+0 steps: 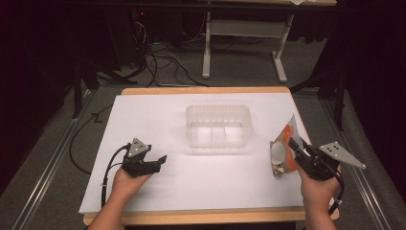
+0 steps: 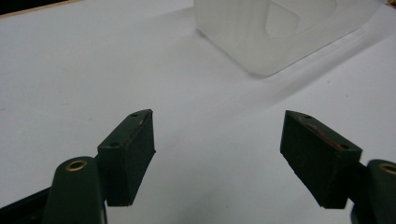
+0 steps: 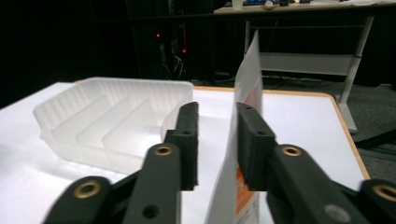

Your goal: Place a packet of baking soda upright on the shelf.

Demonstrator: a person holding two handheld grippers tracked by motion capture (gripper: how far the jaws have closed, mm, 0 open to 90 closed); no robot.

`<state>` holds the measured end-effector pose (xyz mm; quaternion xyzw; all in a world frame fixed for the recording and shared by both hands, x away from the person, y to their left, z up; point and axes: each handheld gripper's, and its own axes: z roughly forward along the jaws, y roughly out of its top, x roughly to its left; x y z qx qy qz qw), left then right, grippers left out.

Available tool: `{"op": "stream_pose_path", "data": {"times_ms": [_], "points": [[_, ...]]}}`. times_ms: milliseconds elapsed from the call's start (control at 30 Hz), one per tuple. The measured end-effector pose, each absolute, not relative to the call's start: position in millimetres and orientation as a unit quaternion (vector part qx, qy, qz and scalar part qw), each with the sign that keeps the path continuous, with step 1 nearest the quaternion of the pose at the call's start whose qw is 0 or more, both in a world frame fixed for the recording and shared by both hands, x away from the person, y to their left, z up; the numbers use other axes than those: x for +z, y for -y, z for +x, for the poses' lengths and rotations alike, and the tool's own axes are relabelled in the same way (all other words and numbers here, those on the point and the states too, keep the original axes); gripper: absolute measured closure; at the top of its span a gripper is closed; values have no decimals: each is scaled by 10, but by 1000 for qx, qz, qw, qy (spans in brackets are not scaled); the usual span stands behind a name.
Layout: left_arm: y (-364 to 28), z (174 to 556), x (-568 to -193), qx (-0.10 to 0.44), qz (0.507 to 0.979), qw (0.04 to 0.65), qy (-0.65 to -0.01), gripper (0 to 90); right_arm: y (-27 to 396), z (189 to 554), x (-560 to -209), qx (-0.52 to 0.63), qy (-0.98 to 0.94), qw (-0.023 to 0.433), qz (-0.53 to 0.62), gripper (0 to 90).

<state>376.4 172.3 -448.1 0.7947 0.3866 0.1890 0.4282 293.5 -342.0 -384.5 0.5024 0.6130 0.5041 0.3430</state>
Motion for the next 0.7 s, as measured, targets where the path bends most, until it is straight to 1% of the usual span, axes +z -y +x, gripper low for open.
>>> {"op": "stream_pose_path", "data": {"times_ms": [33,100,133,233,267,533,700], "points": [[-1724,3762,-4479,188,795,427,-386,267,3420,2935,-3845,504,-613,343,502,694],[-1724,3761,-4479,189,795,428,-385,267,3383,2898,-3875,496,-618,349,500,650],[-1723,3761,-4479,188,796,428,-385,266,3365,2859,-3897,491,-620,350,501,610],[-1719,3757,-4479,187,797,428,-384,266,3366,2817,-3915,491,-619,350,503,587],[-1714,3753,-4477,187,796,430,-384,267,3372,2753,-3944,488,-622,349,504,576],[-1705,3745,-4472,185,797,430,-381,267,3343,2621,-4040,478,-631,342,506,573],[-1703,3747,-4474,185,797,430,-381,266,3297,2640,-4073,471,-640,345,501,618]]}}
